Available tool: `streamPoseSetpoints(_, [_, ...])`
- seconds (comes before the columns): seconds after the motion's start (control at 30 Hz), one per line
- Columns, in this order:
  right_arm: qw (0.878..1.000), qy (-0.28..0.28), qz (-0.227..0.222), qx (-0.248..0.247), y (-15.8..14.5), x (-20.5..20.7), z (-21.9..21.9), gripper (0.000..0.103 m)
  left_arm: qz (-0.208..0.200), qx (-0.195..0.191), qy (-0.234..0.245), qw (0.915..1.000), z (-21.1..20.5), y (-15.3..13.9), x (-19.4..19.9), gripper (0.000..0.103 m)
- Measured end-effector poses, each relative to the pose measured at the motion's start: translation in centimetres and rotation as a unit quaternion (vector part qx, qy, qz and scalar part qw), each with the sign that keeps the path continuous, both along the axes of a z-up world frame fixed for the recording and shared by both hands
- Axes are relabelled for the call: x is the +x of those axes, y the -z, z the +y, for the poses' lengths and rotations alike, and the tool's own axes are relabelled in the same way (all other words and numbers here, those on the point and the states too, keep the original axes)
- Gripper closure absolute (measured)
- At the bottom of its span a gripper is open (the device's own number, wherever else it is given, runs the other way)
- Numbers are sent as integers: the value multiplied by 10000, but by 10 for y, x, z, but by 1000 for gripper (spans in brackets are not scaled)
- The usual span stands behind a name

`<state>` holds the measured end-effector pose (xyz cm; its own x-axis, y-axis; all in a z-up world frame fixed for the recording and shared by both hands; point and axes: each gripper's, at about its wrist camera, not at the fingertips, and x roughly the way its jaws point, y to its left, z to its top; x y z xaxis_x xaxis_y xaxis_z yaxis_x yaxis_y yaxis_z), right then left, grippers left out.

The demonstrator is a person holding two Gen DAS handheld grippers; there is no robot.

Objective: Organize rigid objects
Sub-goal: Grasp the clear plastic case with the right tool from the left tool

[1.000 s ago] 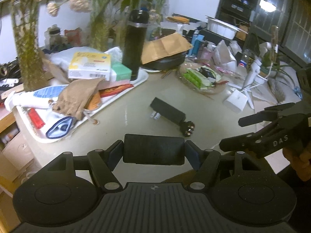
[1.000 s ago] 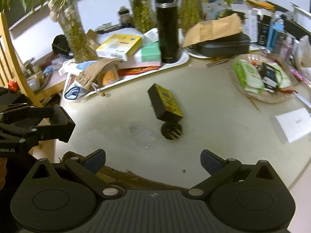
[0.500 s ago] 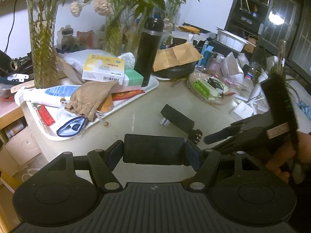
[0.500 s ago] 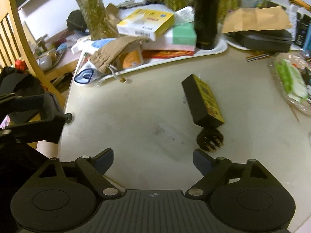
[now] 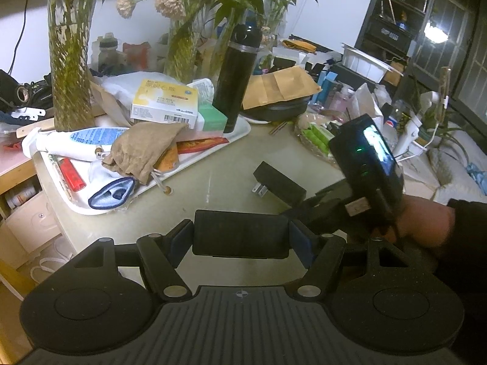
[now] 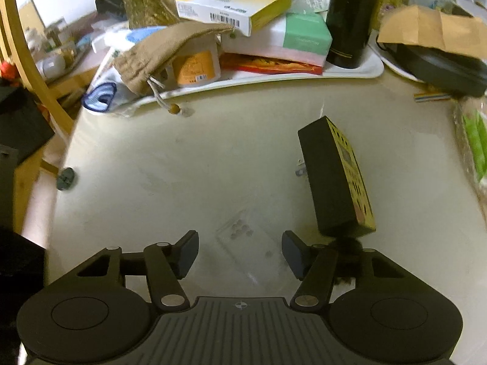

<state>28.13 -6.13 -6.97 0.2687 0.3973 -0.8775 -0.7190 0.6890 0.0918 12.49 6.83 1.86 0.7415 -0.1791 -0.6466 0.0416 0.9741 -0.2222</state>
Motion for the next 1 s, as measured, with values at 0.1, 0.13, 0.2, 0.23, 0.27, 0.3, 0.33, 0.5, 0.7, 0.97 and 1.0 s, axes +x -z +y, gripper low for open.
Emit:
streamPoseSetpoints(0.1, [9998, -70, -43, -173, 5, 1, 2, 40, 2, -4, 4, 10000, 0, 0, 0, 35])
streamPoseSetpoints(0.13, [9998, -56, -27, -182, 5, 1, 1, 41, 3, -1, 2, 10000, 0, 0, 0, 35])
streamPoseSetpoints(0.2, [9998, -18, -12, -199, 4, 1, -1, 48, 16, 4, 7, 10000, 0, 1, 1, 35])
streamPoseSetpoints(0.23, [9998, 10, 0, -203, 3, 0, -2, 57, 22, 9, 13, 10000, -1, 1, 0, 35])
streamPoseSetpoints(0.27, [9998, 30, -3, -212, 2, 0, -4, 62, 24, 19, 23, 10000, -2, 1, 0, 35])
streamPoseSetpoints(0.3, [9997, 53, 12, -228, 1, -1, -5, 68, 26, 29, 32, 10000, -3, 1, 0, 35])
streamPoseSetpoints(0.33, [9997, 48, 35, -220, 1, -2, -6, 68, 30, 39, 42, 10000, -4, 1, 0, 35])
streamPoseSetpoints(0.5, [10000, 53, -50, 1, -12, -8, -15, 68, 71, 85, 81, 9999, -6, 1, 1, 35])
streamPoseSetpoints(0.7, [9991, 263, -205, 277, -42, -14, -34, 68, 131, 151, 169, 9997, -11, -1, 3, 35])
streamPoseSetpoints(0.97, [9975, 427, -307, 465, -75, -34, -70, 68, 177, 264, 410, 9987, -25, -10, 0, 35])
streamPoseSetpoints(1.0, [9974, 452, -311, 472, -78, -36, -74, 68, 187, 272, 456, 9984, -27, -11, 0, 35])
